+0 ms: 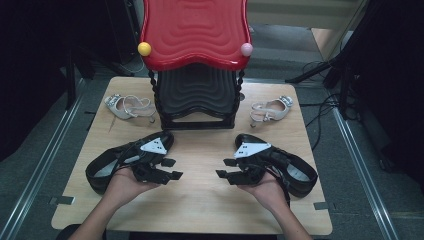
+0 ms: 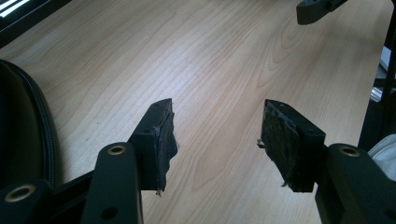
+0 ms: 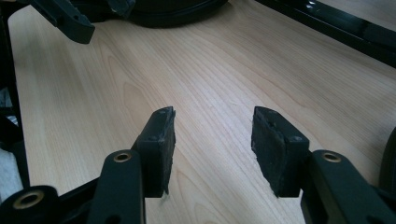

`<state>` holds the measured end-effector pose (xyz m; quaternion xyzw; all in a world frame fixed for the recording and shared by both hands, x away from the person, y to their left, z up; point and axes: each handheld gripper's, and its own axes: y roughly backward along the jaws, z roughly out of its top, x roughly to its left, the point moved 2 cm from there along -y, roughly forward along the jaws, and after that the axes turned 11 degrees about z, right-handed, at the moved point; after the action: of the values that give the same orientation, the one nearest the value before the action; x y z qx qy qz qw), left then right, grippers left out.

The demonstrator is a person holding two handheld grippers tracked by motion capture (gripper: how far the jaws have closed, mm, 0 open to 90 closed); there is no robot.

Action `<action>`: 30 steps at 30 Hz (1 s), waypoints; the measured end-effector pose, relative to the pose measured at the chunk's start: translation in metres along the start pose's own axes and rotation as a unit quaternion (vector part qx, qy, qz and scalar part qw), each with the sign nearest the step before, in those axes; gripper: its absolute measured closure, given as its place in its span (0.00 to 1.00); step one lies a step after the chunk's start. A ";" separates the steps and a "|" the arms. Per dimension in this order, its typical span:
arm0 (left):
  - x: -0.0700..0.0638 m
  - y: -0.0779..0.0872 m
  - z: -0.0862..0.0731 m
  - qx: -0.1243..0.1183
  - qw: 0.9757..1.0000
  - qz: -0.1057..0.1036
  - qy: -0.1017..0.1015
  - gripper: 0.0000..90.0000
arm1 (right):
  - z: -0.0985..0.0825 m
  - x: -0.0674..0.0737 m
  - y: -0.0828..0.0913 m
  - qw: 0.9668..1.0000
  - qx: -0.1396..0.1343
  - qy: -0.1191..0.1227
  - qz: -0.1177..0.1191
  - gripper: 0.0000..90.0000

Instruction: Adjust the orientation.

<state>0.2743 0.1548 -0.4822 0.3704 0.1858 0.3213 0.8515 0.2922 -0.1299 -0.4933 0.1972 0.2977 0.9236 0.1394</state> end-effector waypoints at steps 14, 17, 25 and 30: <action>0.002 0.011 0.003 0.006 1.000 0.002 -0.010 0.49 | 0.001 0.004 0.007 1.000 0.012 0.000 0.011 0.54; 0.005 0.018 0.002 0.008 1.000 0.008 -0.011 0.49 | 0.000 0.003 0.007 1.000 0.016 0.000 0.017 0.52; 0.015 0.031 -0.003 0.013 1.000 0.013 0.004 0.48 | -0.001 0.001 0.002 0.999 0.025 -0.004 0.022 0.51; 0.020 0.041 -0.008 0.014 1.000 0.020 0.014 0.49 | 0.001 0.000 0.000 0.999 0.026 -0.003 0.026 0.51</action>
<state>0.2673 0.1937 -0.4583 0.3814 0.1949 0.3406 0.8370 0.2930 -0.1293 -0.4925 0.2112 0.3159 0.9183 0.1107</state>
